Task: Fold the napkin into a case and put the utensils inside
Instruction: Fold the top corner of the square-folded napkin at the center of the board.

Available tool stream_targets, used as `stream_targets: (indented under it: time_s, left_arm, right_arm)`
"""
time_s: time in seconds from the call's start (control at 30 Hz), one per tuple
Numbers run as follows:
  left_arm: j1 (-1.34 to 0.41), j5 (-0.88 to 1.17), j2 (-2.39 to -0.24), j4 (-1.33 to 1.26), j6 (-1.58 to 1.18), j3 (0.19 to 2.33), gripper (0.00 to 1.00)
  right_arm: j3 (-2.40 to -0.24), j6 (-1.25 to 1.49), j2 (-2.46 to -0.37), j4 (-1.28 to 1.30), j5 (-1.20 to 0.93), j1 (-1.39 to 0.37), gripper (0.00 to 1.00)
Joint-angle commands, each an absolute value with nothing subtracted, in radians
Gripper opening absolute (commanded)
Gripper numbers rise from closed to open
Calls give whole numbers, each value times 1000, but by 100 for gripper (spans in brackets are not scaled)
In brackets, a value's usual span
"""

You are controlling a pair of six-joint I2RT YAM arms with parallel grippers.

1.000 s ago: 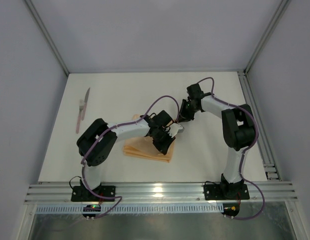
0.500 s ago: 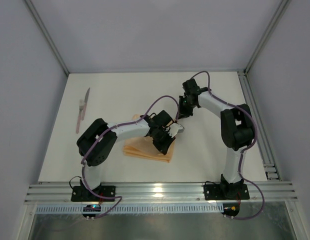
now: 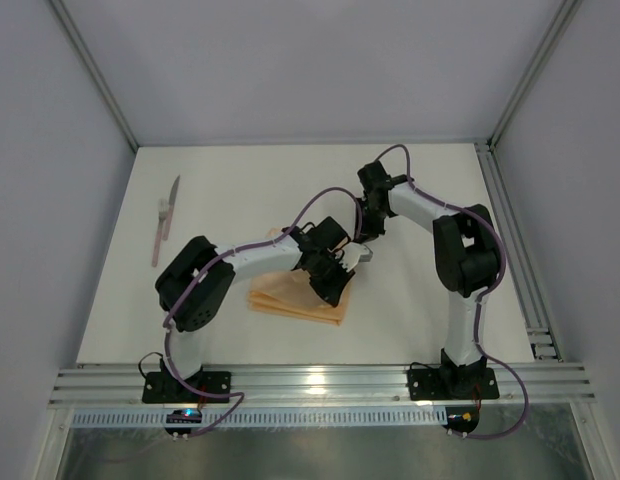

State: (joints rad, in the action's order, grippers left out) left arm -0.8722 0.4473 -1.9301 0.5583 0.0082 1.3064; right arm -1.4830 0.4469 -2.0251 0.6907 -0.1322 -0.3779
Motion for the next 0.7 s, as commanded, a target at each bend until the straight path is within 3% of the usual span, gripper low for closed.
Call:
stream_targets:
  time_s: [0.0, 0.17, 0.3, 0.43, 0.6, 0.67]
  left_arm:
    - [-871, 488, -1933, 561, 0, 1344, 15]
    - [-876, 502, -1939, 564, -21, 1356, 16]
    - [-884, 520, -1950, 569, -15, 1361, 21]
    - [-882, 561, -1948, 600, -3, 1362, 36]
    - [-882, 598, -1914, 681, 63, 1408, 40]
    - [-884, 636, -1890, 739, 77, 1451, 45]
  right_arm:
    - [-1511, 433, -2011, 698, -103, -379, 21]
    - [-1526, 425, -2017, 704, -89, -377, 7]
    - [-1539, 416, -2026, 703, -94, -379, 6]
    - [-1539, 407, -2005, 684, -121, -379, 6]
    - [-1522, 380, -1933, 661, -144, -380, 6]
    - [-1513, 368, -1881, 657, -146, -383, 6]
